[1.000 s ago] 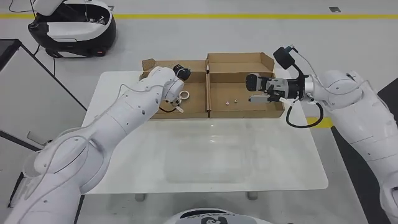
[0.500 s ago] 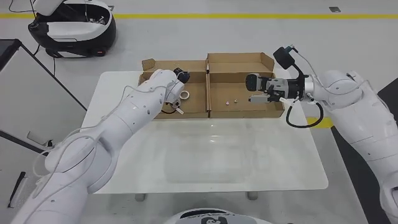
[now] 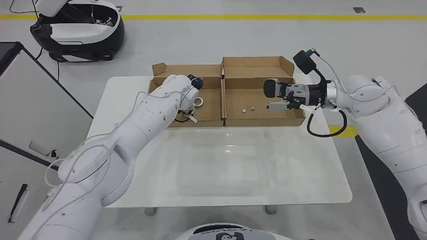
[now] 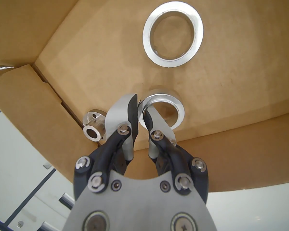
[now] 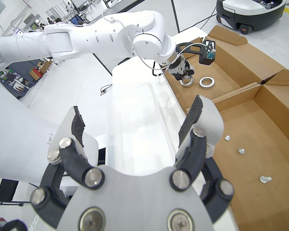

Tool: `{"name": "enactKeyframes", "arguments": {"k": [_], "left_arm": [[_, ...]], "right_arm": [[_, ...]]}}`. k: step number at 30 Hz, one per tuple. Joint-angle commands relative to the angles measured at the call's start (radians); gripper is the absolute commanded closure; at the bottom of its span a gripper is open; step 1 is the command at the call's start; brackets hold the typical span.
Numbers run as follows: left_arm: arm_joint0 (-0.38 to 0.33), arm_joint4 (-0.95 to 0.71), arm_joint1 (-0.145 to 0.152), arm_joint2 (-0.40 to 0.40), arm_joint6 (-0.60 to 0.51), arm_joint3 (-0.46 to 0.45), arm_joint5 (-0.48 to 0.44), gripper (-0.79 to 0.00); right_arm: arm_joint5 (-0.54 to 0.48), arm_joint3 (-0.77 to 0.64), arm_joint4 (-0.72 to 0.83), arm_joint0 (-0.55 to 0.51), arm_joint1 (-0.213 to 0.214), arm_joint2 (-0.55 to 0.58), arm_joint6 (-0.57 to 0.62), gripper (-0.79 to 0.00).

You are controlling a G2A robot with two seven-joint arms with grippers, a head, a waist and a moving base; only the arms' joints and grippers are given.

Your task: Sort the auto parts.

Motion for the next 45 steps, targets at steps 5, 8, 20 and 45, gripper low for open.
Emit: {"name": "enactKeyframes", "arguments": {"k": [5, 8, 20, 45], "left_arm": [[-0.002, -0.004, -0.017, -0.01, 0.007, 0.038, -0.021, -0.018], [-0.002, -0.011, -0.024, -0.018, 0.019, 0.051, -0.034, -0.317], [-0.016, 0.009, -0.042, -0.044, 0.045, 0.066, -0.046, -0.785], [-0.021, 0.035, -0.033, -0.07, 0.062, 0.044, -0.084, -0.785]], "right_arm": [[0.0, 0.0, 0.0, 0.0, 0.0, 0.0, 0.0, -0.785], [0.0, 0.0, 0.0, 0.0, 0.0, 0.0, 0.0, -0.785], [0.0, 0.0, 0.0, 0.0, 0.0, 0.0, 0.0, -0.785], [0.0, 0.0, 0.0, 0.0, 0.0, 0.0, 0.0, -0.785]]}}
